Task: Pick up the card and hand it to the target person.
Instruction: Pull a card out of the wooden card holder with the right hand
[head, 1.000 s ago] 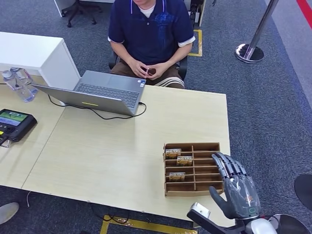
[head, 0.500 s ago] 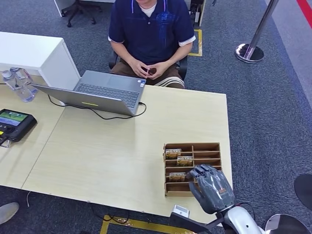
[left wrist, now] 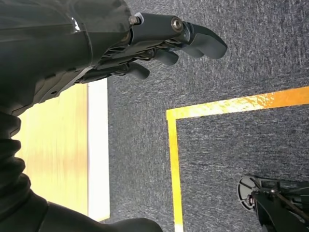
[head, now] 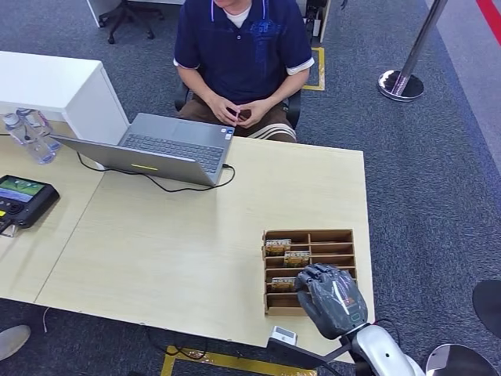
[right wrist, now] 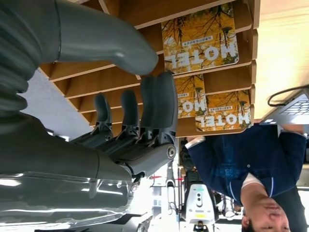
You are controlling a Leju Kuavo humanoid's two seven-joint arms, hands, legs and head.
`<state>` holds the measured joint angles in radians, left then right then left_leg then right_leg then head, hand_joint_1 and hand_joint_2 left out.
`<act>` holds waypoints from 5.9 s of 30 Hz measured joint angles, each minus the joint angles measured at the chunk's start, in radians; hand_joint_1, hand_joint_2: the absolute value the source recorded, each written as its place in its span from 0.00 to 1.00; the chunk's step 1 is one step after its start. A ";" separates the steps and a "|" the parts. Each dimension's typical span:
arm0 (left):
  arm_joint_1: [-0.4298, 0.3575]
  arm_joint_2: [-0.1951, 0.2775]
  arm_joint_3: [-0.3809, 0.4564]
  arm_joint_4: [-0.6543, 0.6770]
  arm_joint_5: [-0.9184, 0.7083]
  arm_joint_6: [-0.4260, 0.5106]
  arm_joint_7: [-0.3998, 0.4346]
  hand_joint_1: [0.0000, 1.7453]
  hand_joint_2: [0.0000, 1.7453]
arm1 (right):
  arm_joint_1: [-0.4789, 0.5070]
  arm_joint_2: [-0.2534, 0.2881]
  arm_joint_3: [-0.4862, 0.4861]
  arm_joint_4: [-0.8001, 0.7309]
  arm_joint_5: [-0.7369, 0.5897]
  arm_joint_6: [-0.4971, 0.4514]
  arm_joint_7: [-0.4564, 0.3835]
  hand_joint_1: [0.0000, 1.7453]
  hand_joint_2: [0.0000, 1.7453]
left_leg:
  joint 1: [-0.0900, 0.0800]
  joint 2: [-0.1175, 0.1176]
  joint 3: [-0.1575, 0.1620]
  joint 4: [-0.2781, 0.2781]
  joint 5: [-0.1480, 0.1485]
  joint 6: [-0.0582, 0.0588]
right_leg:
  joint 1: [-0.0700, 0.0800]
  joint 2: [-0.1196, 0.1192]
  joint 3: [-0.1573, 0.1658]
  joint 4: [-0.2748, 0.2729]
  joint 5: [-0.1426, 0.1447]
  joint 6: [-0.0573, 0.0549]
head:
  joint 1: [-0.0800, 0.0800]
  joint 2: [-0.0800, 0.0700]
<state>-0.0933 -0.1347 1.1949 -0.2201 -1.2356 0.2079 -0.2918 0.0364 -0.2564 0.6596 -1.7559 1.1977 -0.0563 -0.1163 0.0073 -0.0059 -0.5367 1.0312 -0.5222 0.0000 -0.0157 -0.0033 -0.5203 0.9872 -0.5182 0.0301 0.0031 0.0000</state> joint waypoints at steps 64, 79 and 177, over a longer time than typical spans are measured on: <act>0.000 -0.005 0.009 0.000 0.003 0.005 0.002 0.00 1.00 | -0.135 -0.001 0.068 0.109 -0.104 0.004 0.005 0.73 1.00 | 0.000 0.000 0.000 0.000 0.000 0.000 | 0.000 0.000 0.000 0.000 0.000 0.000 | 0.000 0.000; 0.000 -0.005 0.009 0.000 0.003 0.004 0.002 0.00 1.00 | -0.151 -0.001 0.069 0.116 -0.107 0.004 0.004 0.68 1.00 | 0.000 0.000 0.000 0.000 0.000 0.000 | 0.000 0.000 0.000 0.000 0.000 0.000 | 0.000 0.000; -0.001 -0.002 0.010 0.000 -0.011 0.007 0.011 0.00 0.25 | -0.154 -0.021 0.098 0.142 -0.201 0.075 -0.030 0.91 1.00 | 0.000 0.000 0.000 0.000 0.000 0.000 | 0.000 0.000 0.000 0.000 0.000 0.000 | 0.000 0.000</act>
<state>-0.0938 -0.1368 1.2047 -0.2201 -1.2462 0.2151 -0.2810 -0.1178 -0.2770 0.7576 -1.6140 0.9964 0.0190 -0.1464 0.0073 -0.0058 -0.5363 1.0313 -0.5221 0.0000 -0.0156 -0.0030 -0.5203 0.9873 -0.5181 0.0301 0.0031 0.0000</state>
